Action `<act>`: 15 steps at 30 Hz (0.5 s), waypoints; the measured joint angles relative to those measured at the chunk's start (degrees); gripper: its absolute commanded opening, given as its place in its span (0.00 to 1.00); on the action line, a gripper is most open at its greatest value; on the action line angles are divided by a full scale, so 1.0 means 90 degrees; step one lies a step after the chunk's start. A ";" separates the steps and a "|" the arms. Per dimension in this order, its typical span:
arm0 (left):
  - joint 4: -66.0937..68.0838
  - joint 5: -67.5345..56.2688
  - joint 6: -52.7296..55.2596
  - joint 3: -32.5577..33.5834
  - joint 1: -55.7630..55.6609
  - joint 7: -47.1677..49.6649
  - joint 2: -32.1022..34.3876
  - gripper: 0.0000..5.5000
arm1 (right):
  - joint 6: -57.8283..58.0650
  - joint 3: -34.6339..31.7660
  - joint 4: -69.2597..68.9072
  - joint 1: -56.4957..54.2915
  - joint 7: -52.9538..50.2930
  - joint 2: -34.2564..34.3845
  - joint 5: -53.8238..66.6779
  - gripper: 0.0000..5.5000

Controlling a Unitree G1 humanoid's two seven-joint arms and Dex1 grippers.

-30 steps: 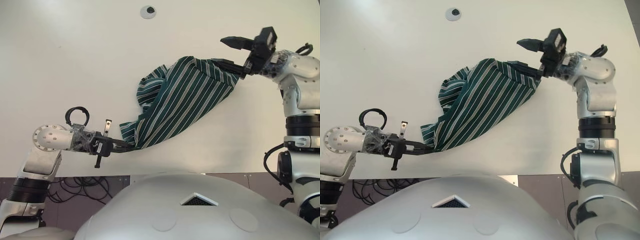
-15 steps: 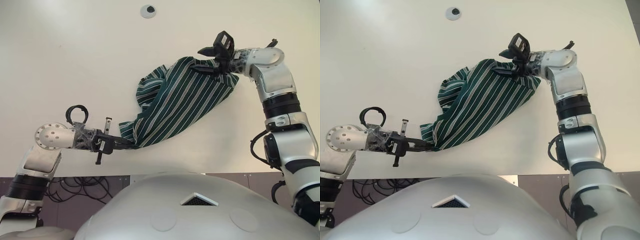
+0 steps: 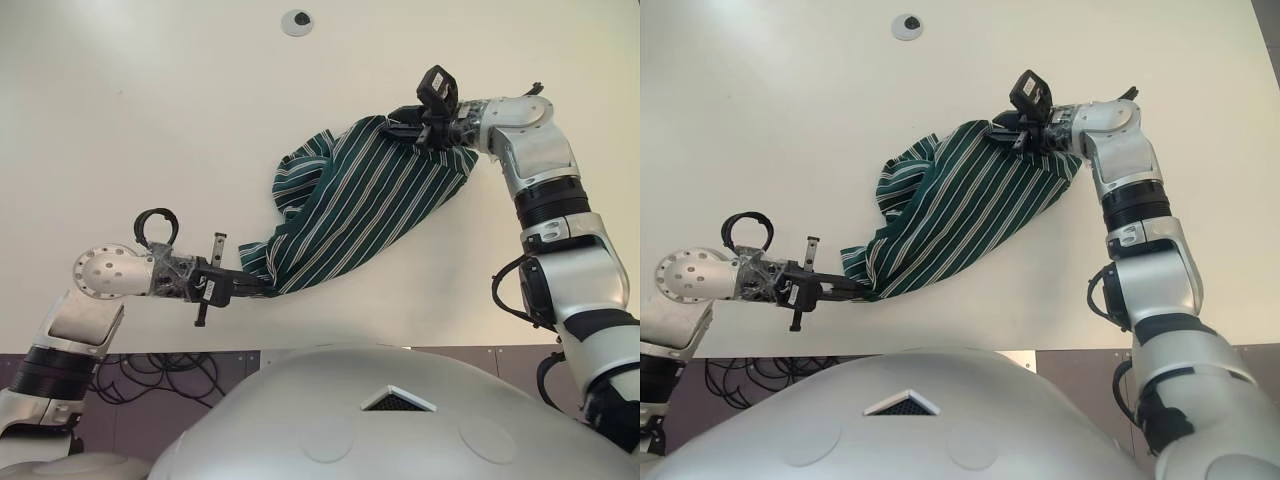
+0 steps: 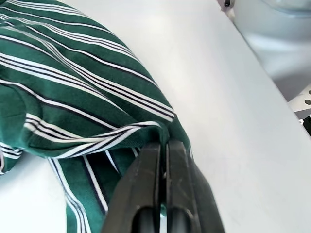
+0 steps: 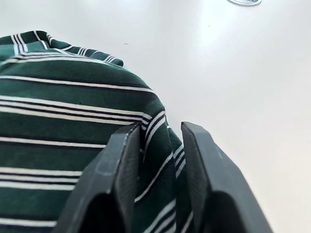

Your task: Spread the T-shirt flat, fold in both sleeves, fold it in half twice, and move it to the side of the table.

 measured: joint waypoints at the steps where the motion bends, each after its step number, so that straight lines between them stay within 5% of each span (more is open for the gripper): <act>1: 0.0001 0.0021 0.0005 -0.0021 -0.0008 0.0025 0.0000 0.00 | -0.0019 0.0000 0.0005 0.0000 0.0000 0.0000 0.0000 0.11; 4: 0.0001 0.0038 0.0036 -0.0083 -0.0030 0.0055 0.0000 0.00 | -0.0057 -0.0003 0.0007 0.0000 -0.0002 -0.0001 0.0000 0.00; 15: 0.0140 0.0061 -0.0576 0.0342 -0.0722 0.1008 -0.0499 0.00 | -0.0361 -0.0438 0.0106 -0.0154 -0.0234 -0.0006 0.0155 0.00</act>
